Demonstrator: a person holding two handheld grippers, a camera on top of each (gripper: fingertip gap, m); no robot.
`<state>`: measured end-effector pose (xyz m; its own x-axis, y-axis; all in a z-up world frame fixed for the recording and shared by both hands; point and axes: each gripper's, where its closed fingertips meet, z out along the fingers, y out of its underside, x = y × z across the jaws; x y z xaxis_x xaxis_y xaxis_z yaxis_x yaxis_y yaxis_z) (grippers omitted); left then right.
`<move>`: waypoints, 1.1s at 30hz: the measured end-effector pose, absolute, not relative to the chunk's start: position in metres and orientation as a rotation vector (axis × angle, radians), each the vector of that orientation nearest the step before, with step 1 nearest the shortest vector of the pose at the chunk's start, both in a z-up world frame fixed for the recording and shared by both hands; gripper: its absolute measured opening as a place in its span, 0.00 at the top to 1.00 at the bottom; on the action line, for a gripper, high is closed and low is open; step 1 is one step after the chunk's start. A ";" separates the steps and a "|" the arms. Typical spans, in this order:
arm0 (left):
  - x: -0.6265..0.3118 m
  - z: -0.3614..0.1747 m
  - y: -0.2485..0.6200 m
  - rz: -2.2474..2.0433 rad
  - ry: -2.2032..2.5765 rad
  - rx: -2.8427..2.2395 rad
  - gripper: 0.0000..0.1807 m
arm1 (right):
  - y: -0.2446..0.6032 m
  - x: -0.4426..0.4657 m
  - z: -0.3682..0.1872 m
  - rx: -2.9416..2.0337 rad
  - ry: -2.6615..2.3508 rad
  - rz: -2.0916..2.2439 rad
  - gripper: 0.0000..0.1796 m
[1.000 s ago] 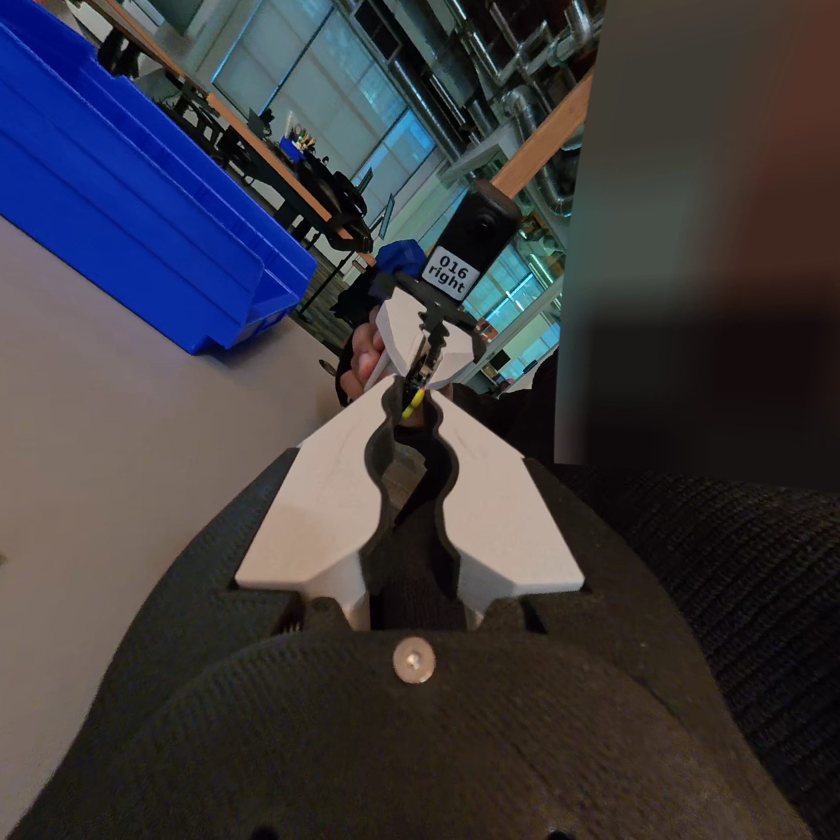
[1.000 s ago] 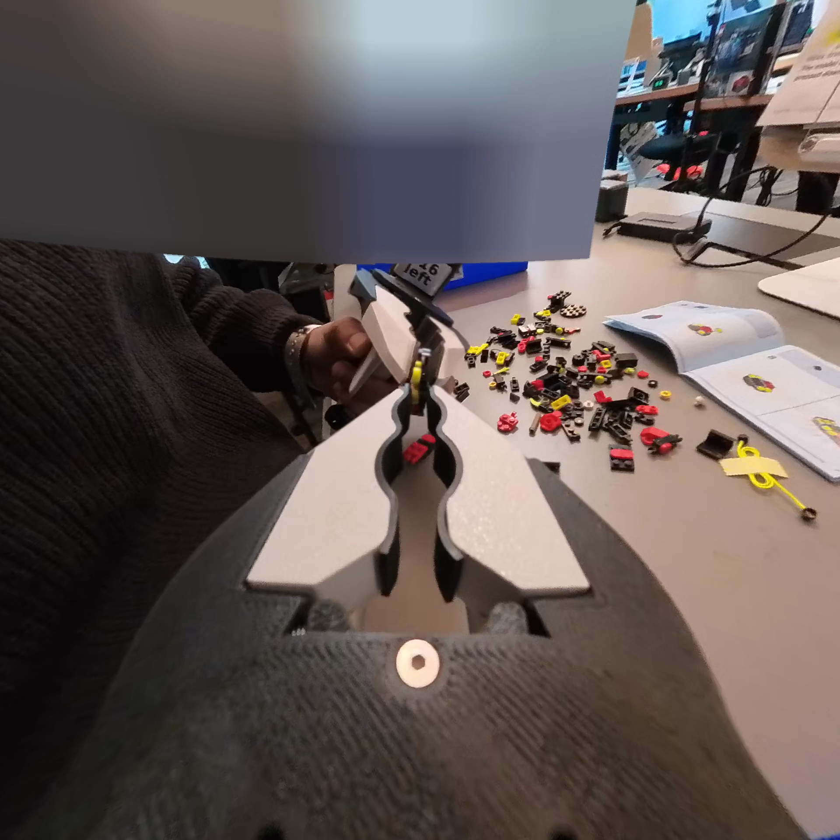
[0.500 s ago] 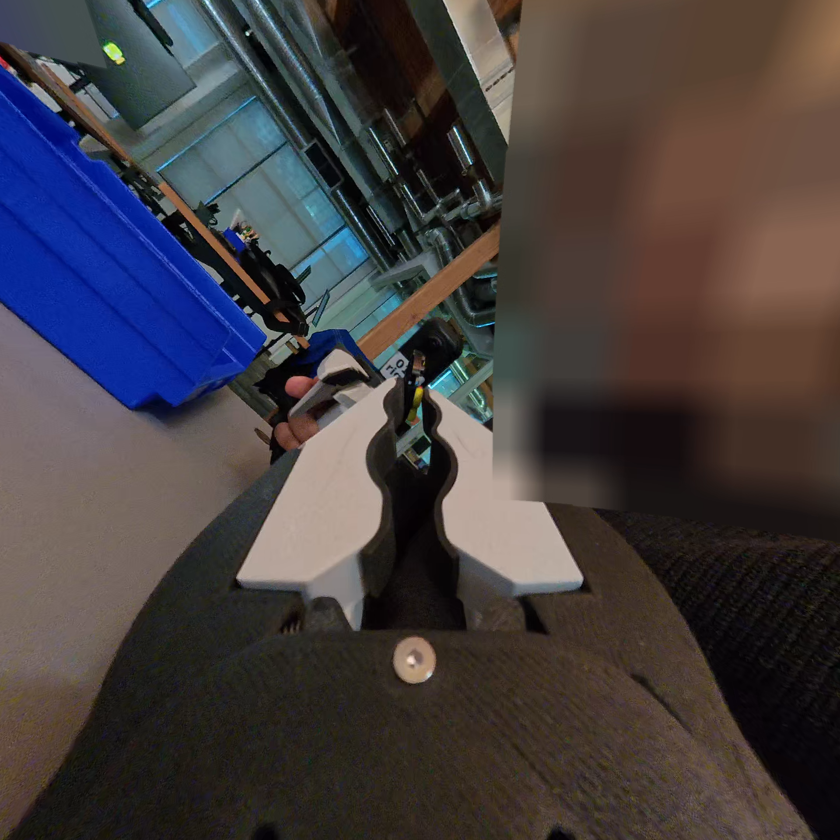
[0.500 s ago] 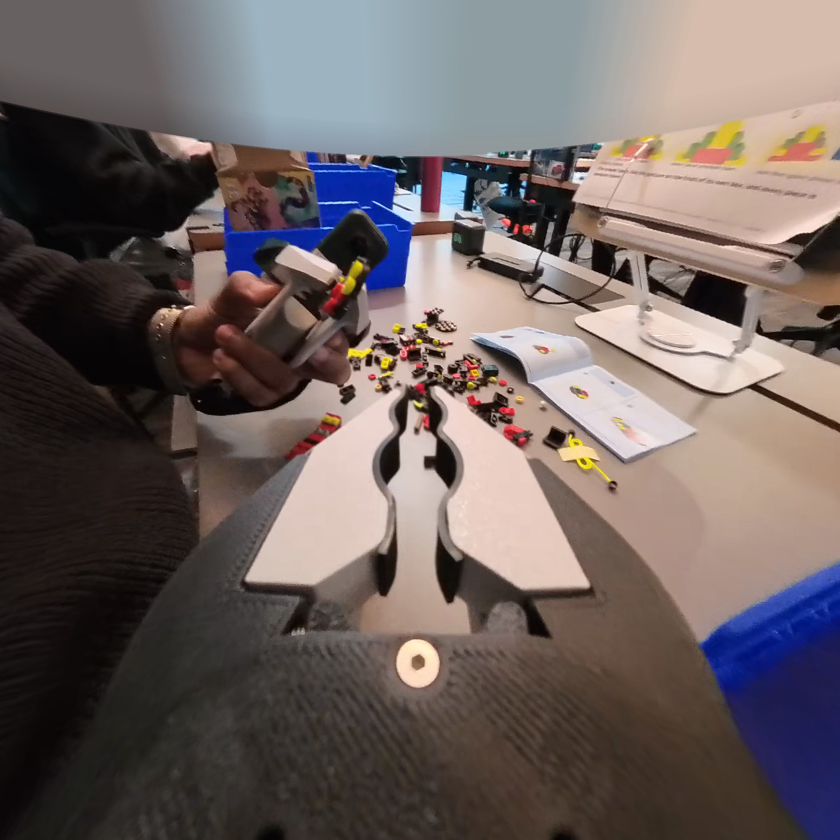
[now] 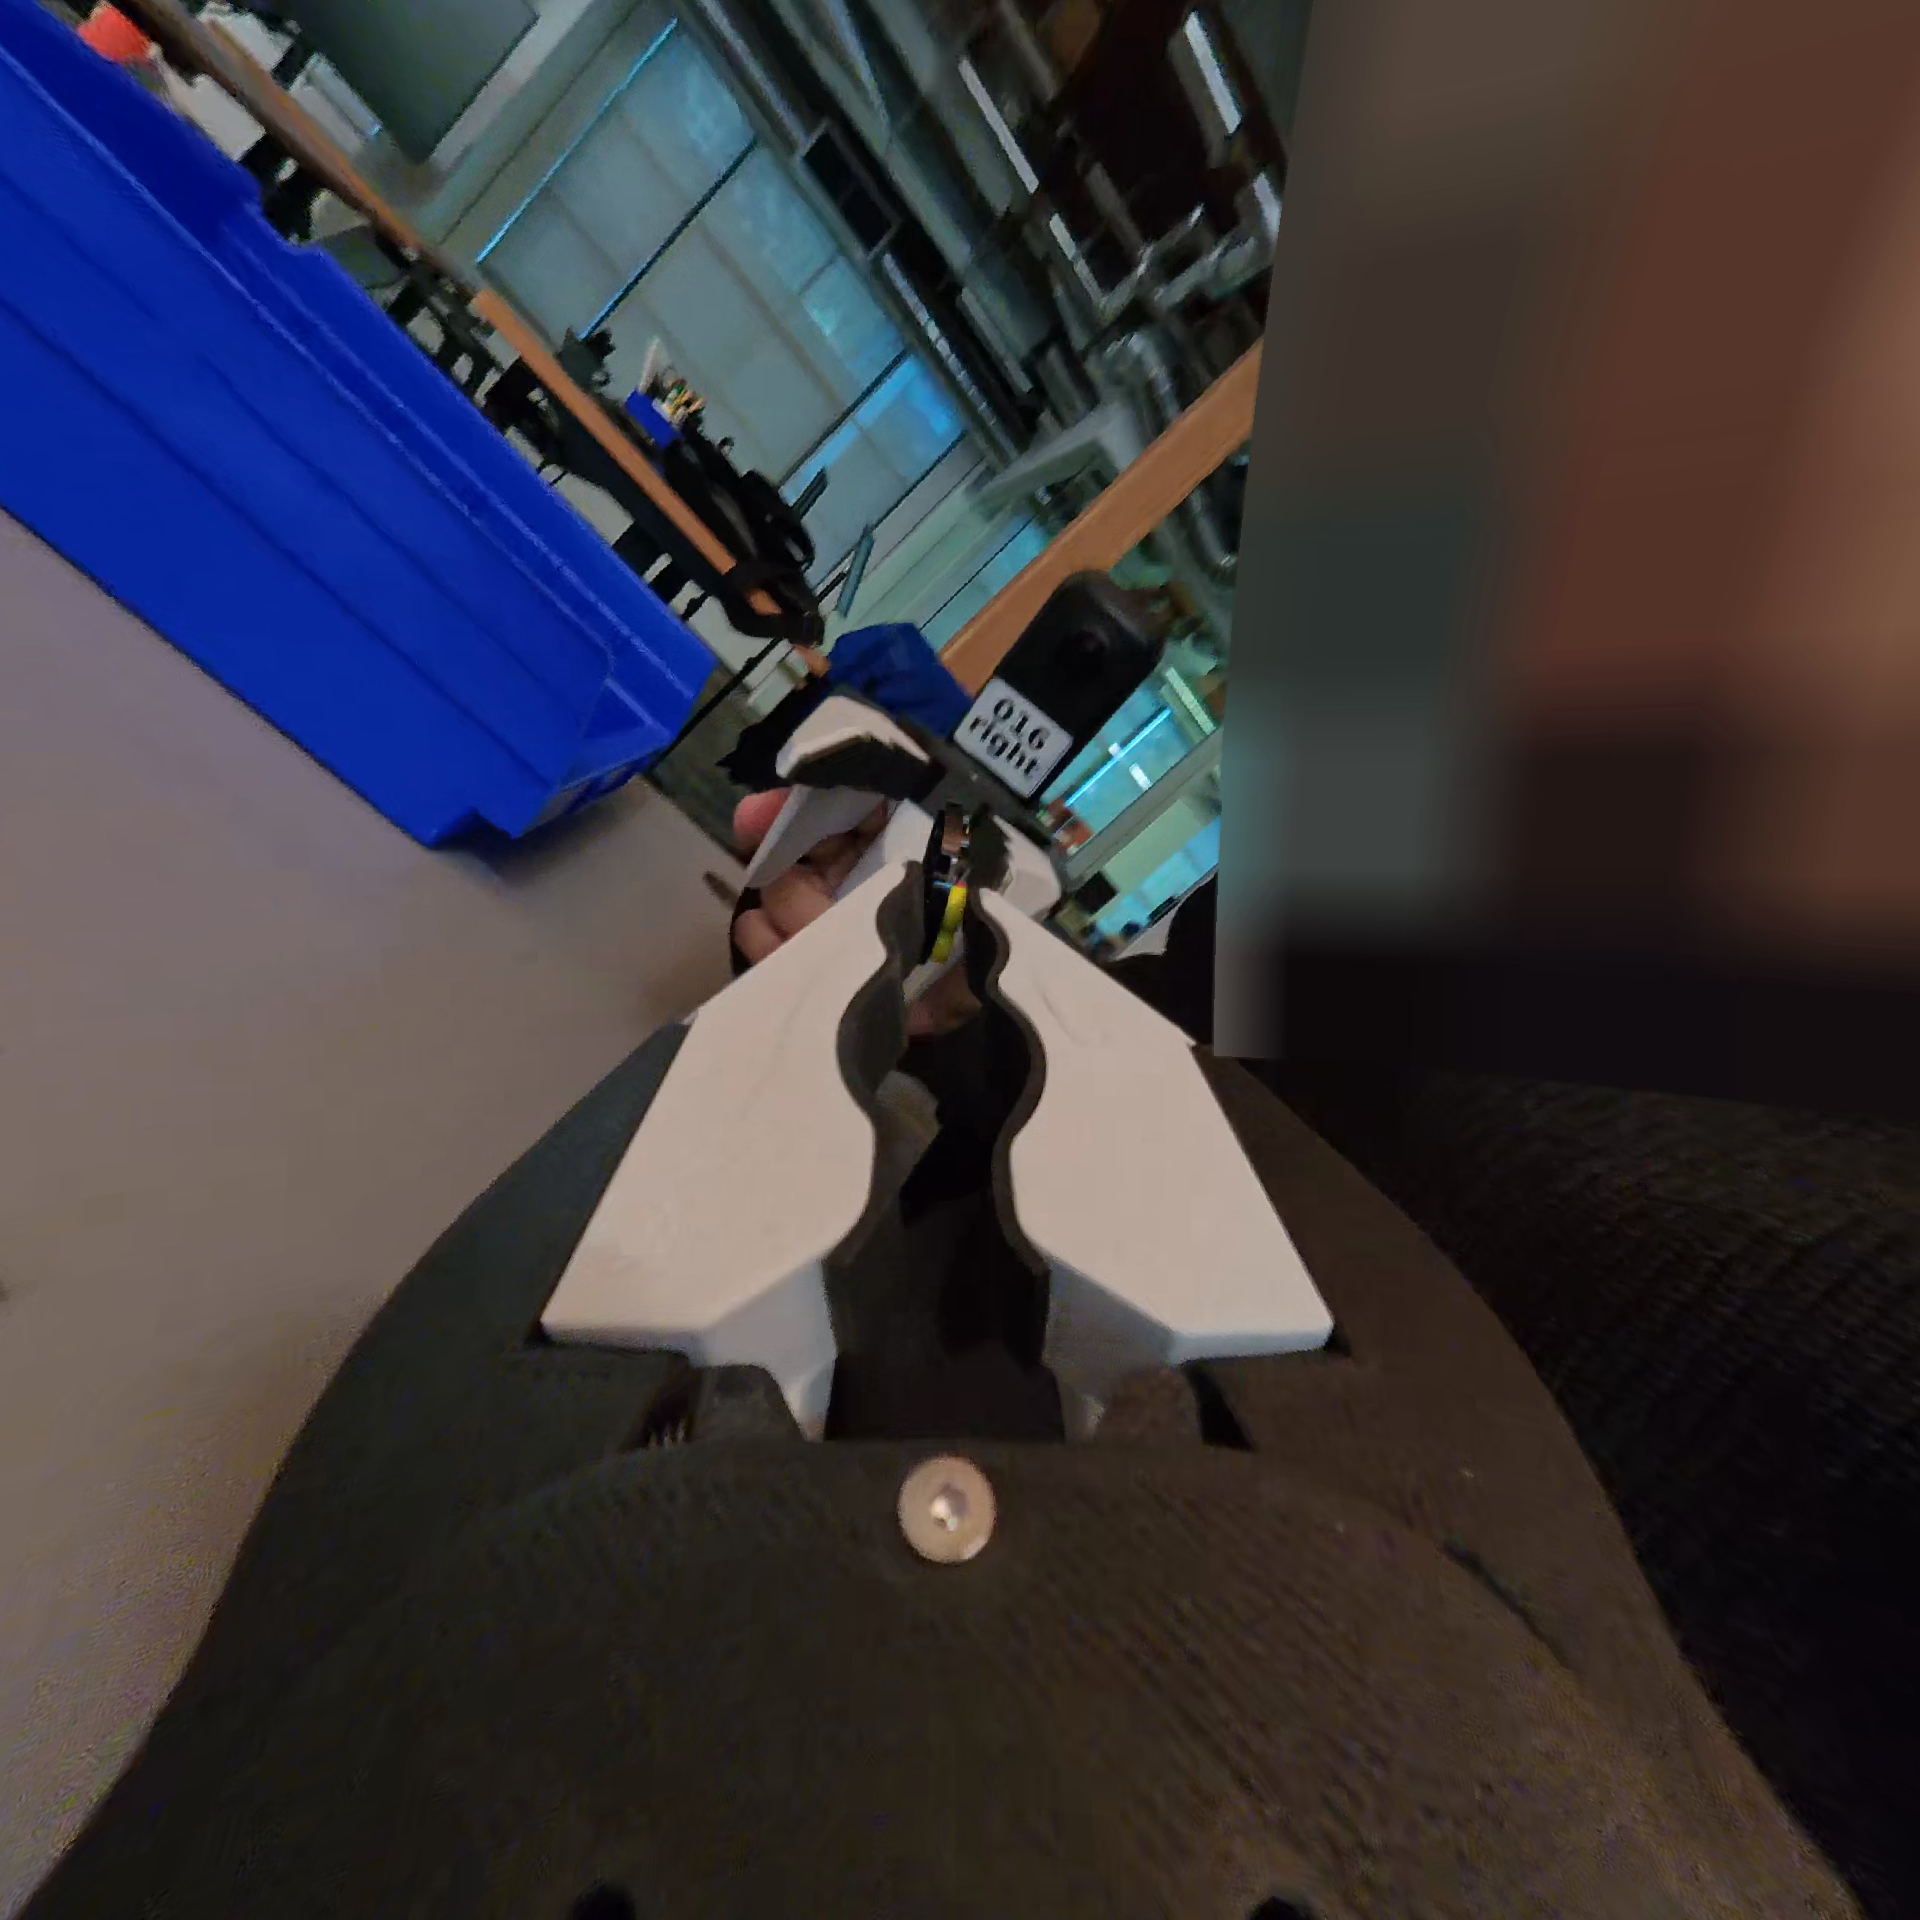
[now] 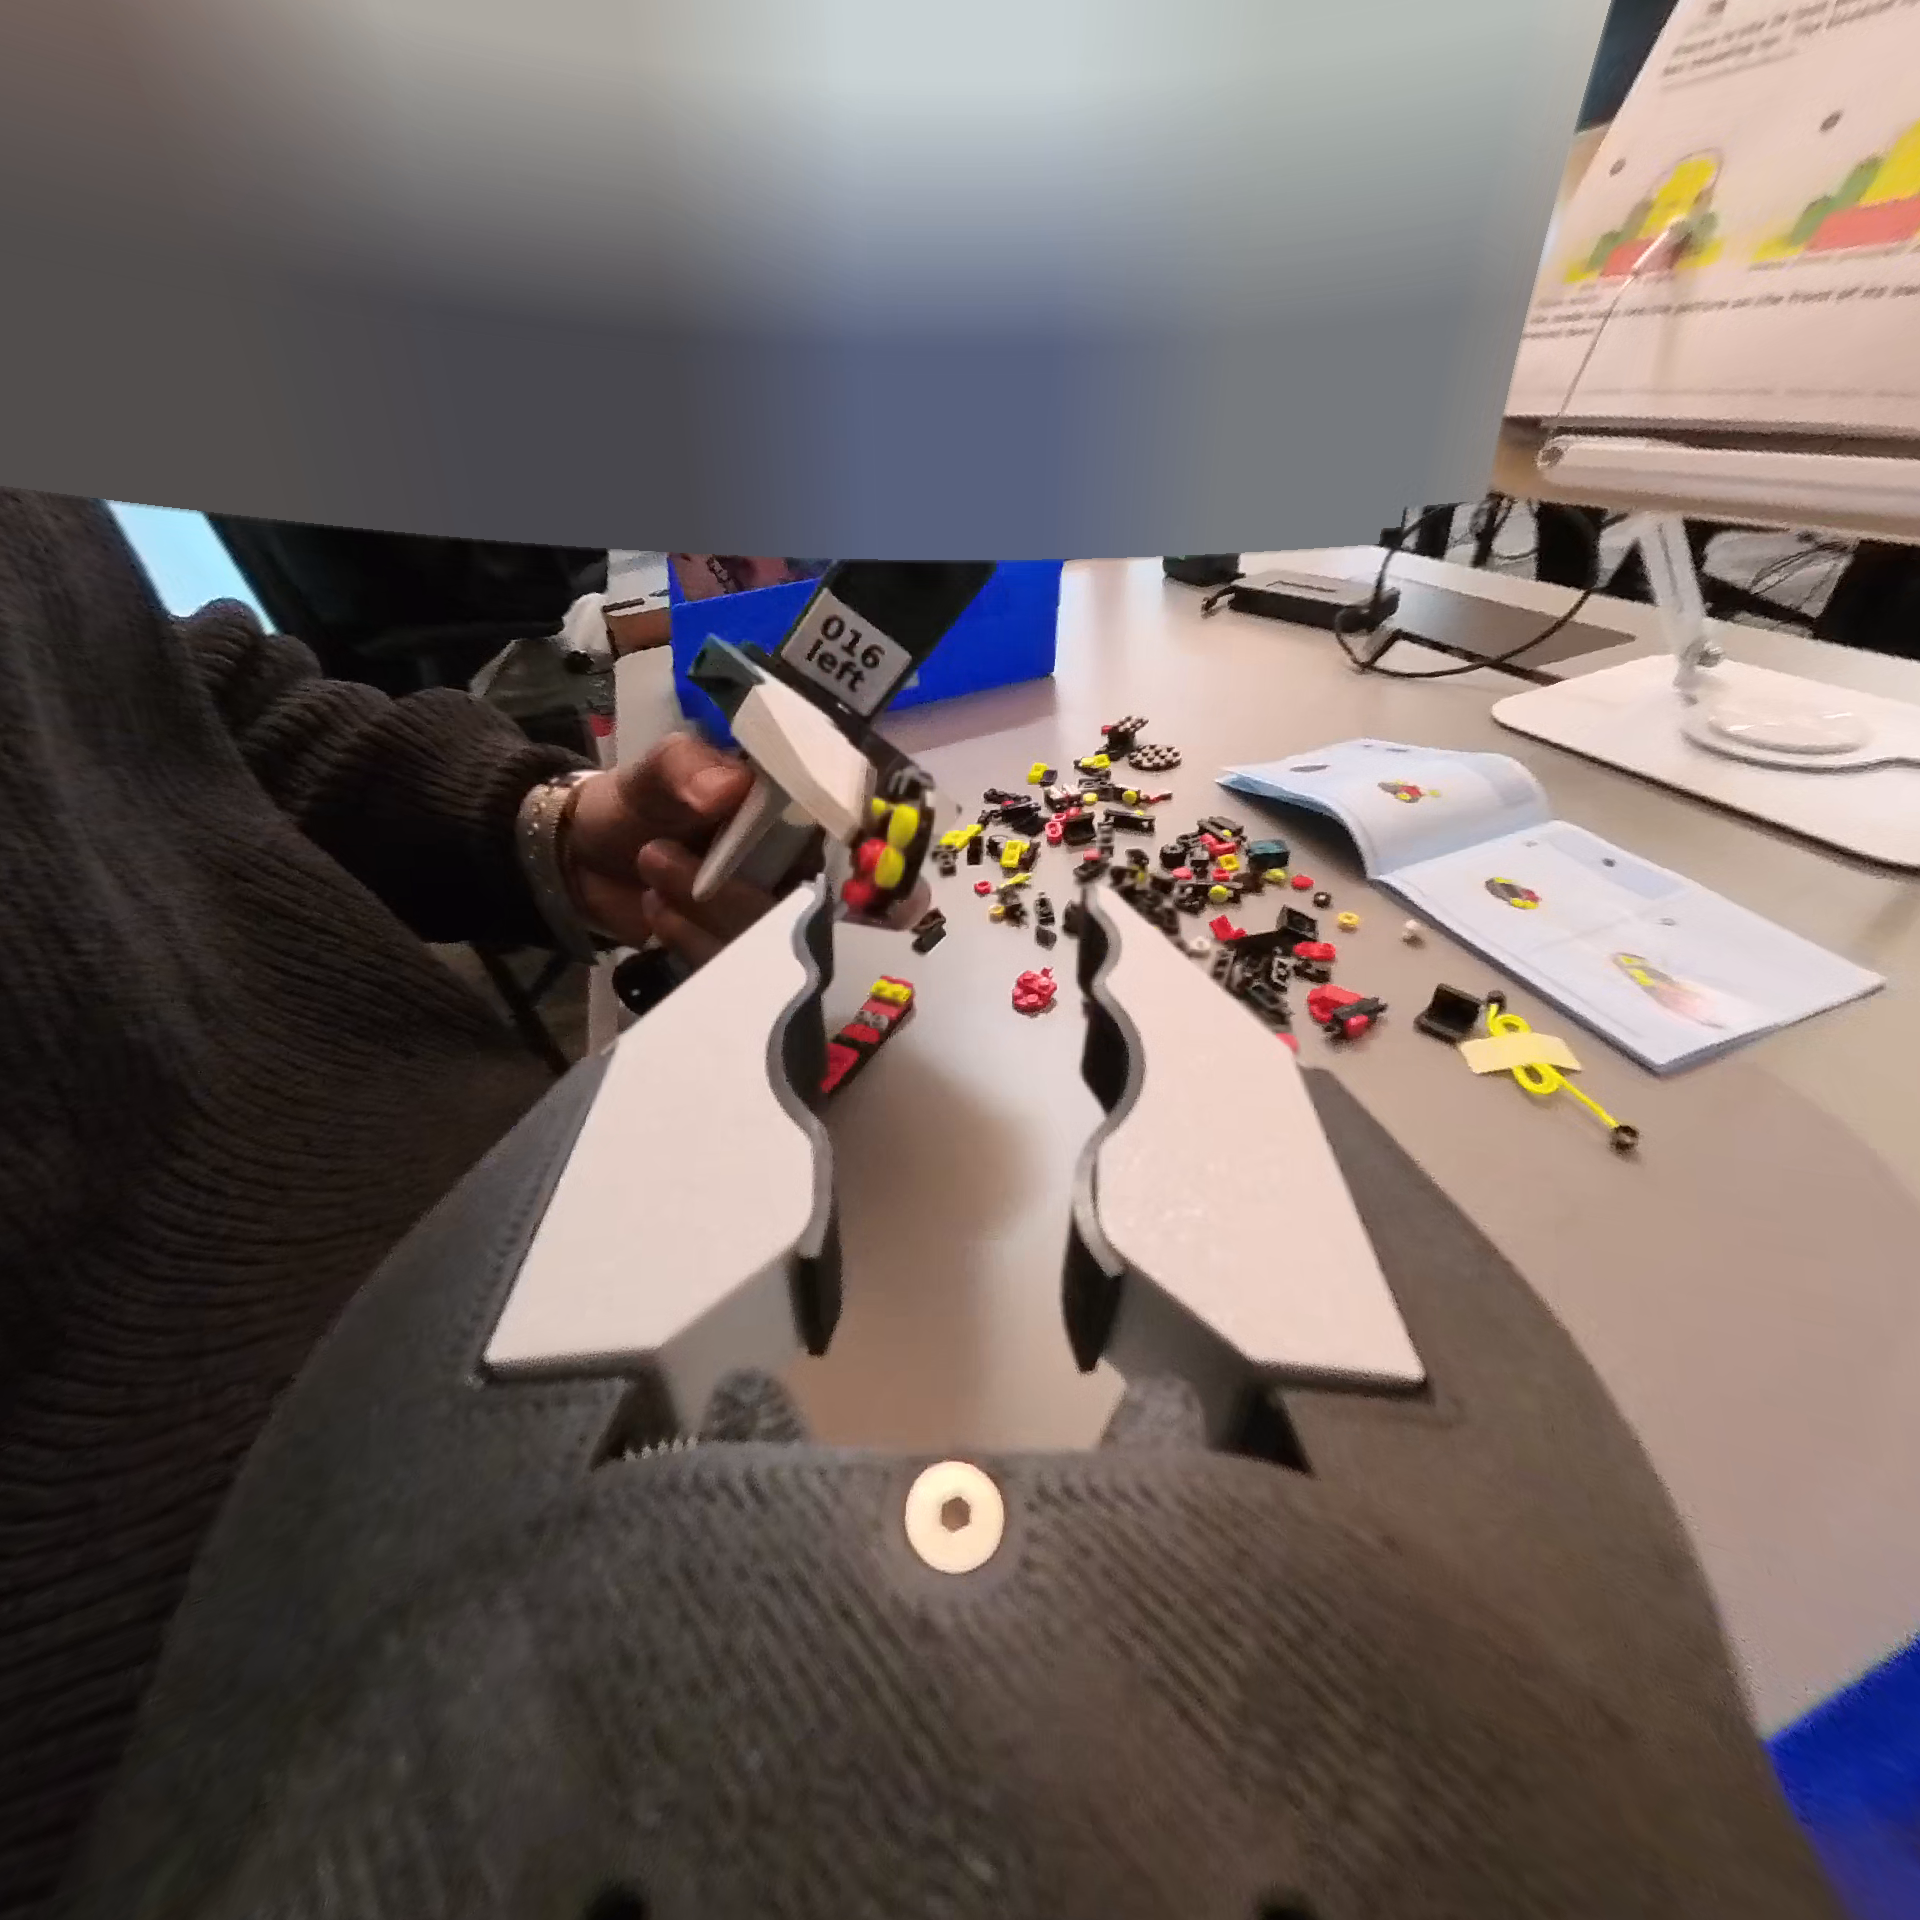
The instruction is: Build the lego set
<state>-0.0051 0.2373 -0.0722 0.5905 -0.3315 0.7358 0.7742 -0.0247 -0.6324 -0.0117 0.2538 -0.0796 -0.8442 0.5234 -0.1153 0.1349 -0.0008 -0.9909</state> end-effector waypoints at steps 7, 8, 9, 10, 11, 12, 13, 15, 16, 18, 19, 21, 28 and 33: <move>0.007 -0.082 0.244 -0.816 -0.344 -1.459 0.98 | 0.251 -0.006 -0.077 -0.720 -2.014 2.072 0.84; 0.008 -0.082 0.244 -0.811 -0.337 -1.464 0.98 | 0.250 -0.005 -0.078 -0.723 -2.024 2.087 0.87; 0.009 -0.082 0.244 -0.809 -0.330 -1.467 0.98 | 0.249 -0.003 -0.078 -0.713 -2.034 2.102 0.90; 0.009 -0.082 0.244 -0.803 -0.327 -1.471 0.98 | 0.248 -0.002 -0.078 -0.706 -2.044 2.108 0.91; 0.010 -0.082 0.244 -0.798 -0.324 -1.473 0.98 | 0.247 -0.001 -0.079 -0.698 -2.056 2.107 0.92; 0.009 -0.083 0.244 -0.791 -0.324 -1.477 0.98 | 0.246 0.001 -0.079 -0.679 -2.070 2.110 0.97; 0.009 -0.084 0.244 -0.782 -0.325 -1.485 0.98 | 0.245 0.002 -0.080 -0.674 -2.079 2.103 0.97; 0.009 -0.085 0.244 -0.775 -0.318 -1.492 0.98 | 0.245 0.005 -0.080 -0.651 -2.105 2.084 0.98; 0.010 -0.084 0.244 -0.778 -0.315 -1.492 0.98 | 0.245 0.005 -0.079 -0.638 -2.113 2.070 0.98; 0.010 -0.084 0.244 -0.779 -0.314 -1.489 0.98 | 0.244 0.006 -0.079 -0.625 -2.120 2.061 0.98; 0.010 -0.084 0.244 -0.782 -0.312 -1.492 0.98 | 0.244 0.006 -0.080 -0.628 -2.120 2.073 0.98; 0.011 -0.084 0.244 -0.777 -0.304 -1.496 0.98 | 0.244 0.006 -0.079 -0.654 -2.112 2.124 0.98; 0.015 -0.086 0.245 -0.699 -0.254 -1.539 0.98 | 0.245 0.011 -0.080 -0.634 -2.180 2.074 0.98; 0.010 -0.085 0.244 -0.697 -0.278 -1.523 0.98 | 0.246 0.002 -0.081 -0.686 -2.108 2.107 0.91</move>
